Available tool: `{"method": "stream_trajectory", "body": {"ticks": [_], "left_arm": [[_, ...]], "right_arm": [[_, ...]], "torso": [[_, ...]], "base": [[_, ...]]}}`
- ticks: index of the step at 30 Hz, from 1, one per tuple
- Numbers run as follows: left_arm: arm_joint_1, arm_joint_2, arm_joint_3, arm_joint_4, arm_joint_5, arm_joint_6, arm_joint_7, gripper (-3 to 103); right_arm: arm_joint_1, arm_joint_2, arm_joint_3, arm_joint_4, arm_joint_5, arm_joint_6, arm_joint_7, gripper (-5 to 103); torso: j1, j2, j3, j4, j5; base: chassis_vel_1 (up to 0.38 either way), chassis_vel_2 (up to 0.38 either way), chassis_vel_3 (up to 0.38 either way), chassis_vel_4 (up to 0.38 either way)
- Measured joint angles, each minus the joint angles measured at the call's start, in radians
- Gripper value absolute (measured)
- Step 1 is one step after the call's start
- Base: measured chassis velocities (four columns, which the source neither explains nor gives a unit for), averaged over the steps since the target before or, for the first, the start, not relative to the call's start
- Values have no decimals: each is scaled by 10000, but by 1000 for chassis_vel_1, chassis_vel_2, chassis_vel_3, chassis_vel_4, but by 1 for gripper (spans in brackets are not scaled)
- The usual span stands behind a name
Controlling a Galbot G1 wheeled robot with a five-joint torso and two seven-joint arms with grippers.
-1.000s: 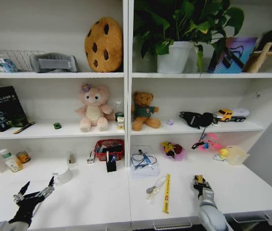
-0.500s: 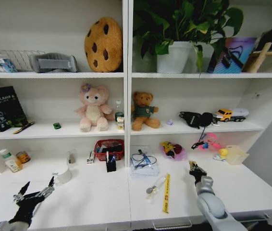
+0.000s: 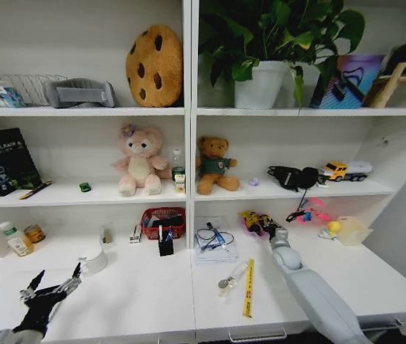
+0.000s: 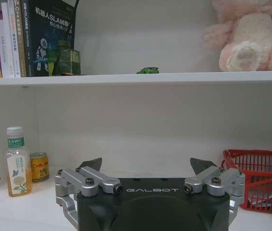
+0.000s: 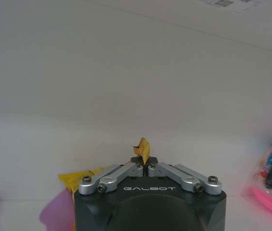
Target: Organize the objects on the table.
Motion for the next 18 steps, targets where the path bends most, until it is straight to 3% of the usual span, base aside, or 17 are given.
{"method": "stream_trajectory", "body": {"ticks": [1, 6, 8, 9, 13, 15, 17, 18], "left_arm": [[0, 0, 0, 0, -1, 0, 0, 100], [0, 0, 0, 1, -1, 0, -2, 100], [0, 0, 0, 0, 0, 0, -5, 100], [0, 0, 0, 0, 0, 0, -5, 100], [0, 0, 0, 0, -1, 0, -4, 100], [0, 0, 0, 0, 0, 0, -5, 100], [0, 0, 0, 0, 0, 1, -5, 100], [0, 0, 0, 0, 0, 1, -5, 100]], "right_arm": [[171, 171, -46, -226, -87, 85, 72, -3], [-165, 289, 175, 374, -103, -118, 279, 13], [-892, 1, 485, 1092, -102, -162, 372, 24], [-892, 1, 485, 1092, -102, -162, 372, 24], [-2307, -636, 1170, 2540, -36, -147, 604, 45], [-2522, -733, 1299, 2760, -21, -138, 634, 45], [-3106, -1029, 1717, 3341, 75, -88, 725, 56], [-3106, -1029, 1717, 3341, 75, -88, 725, 56]], "torso": [[0, 0, 0, 5, 1], [0, 1, -1, 5, -2], [0, 1, -1, -7, 3], [0, 1, -1, -7, 3], [-3, 3, -3, -5, 3], [-3, 3, -3, -6, 3], [-4, 3, -3, -5, 0], [-4, 3, -3, -5, 0]], "base": [[0, 0, 0, 0], [0, 0, 0, 0], [0, 0, 0, 0], [0, 0, 0, 0], [0, 0, 0, 0], [0, 0, 0, 0], [0, 0, 0, 0], [0, 0, 0, 0]]}}
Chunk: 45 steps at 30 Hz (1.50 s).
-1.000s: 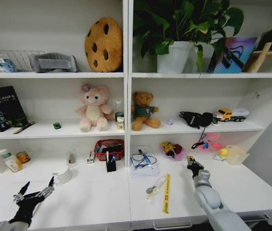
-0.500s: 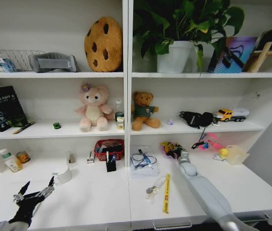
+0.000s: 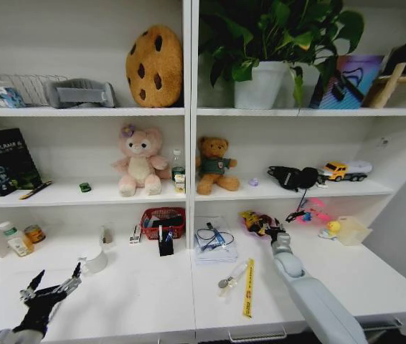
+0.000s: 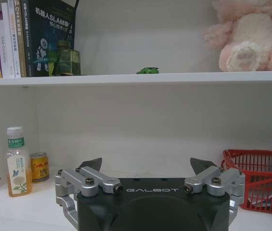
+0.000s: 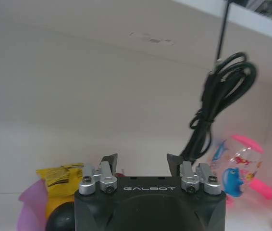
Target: Organize the objects on the table.
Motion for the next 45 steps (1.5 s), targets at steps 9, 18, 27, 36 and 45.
{"method": "stream_trajectory", "body": {"ticks": [9, 18, 27, 36, 45], "left_arm": [[1, 0, 0, 0, 0, 0, -3, 100], [0, 0, 0, 0, 0, 0, -1, 100], [0, 0, 0, 0, 0, -1, 0, 100], [0, 0, 0, 0, 0, -1, 0, 100], [0, 0, 0, 0, 0, 0, 0, 100]], "right_arm": [[-3432, -208, 2081, 3336, -131, 154, -57, 93], [-7336, 398, 4147, 5353, -856, 2756, -1778, 100], [-8572, 898, 4931, 5437, -922, 4748, -3195, 100], [-8958, 1464, 4930, 5761, -1308, 4690, -3374, 100], [-9003, 1709, 4859, 5949, -1372, 4550, -3389, 100]], "torso": [[1, -1, 0, -3, 8], [0, 0, -1, 1, 0], [1, 0, 1, 4, 1], [2, -1, 1, 3, 1], [2, -1, 1, 4, 1]], "base": [[0, 0, 0, 0], [0, 0, 0, 0], [0, 0, 0, 0], [0, 0, 0, 0], [0, 0, 0, 0]]}}
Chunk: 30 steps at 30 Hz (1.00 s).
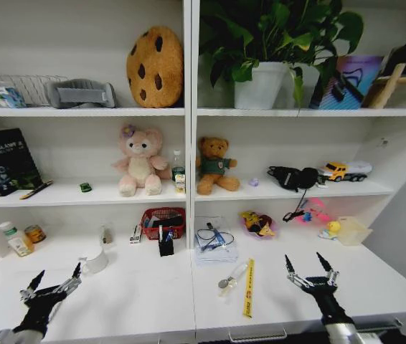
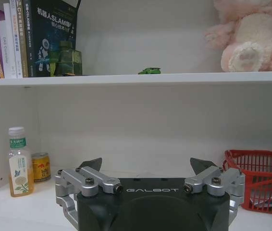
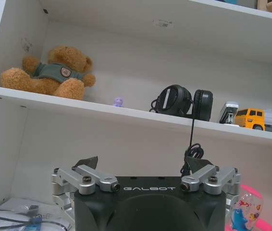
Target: Organize the objects on the table.
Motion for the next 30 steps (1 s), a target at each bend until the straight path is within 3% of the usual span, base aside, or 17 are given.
{"method": "stream_trajectory", "body": {"ticks": [6, 30], "left_arm": [[0, 0, 0, 0, 0, 0, -1, 100], [0, 0, 0, 0, 0, 0, 0, 100]], "right_arm": [[9, 422, -164, 157, -76, -171, 29, 100], [381, 173, -464, 146, 381, -731, 0, 100]], "torso": [[0, 0, 0, 1, 1], [0, 0, 1, 0, 1]], "base": [[35, 42, -28, -38], [32, 32, -31, -28]]}}
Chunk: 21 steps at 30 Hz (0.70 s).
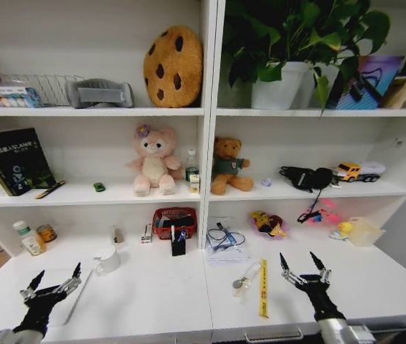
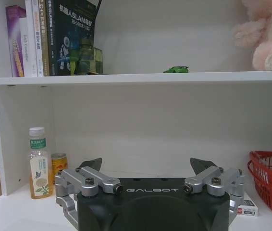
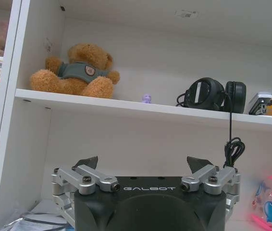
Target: Organize the objects on the table.
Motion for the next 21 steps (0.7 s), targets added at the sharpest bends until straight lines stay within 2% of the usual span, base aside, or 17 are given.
{"method": "stream_trajectory", "body": {"ticks": [21], "left_arm": [[0, 0, 0, 0, 0, 0, 0, 100]], "right_arm": [[75, -14, -76, -66, 120, -212, 19, 100]], "torso": [[0, 0, 0, 0, 0]], "base": [[53, 55, -54, -56]]}}
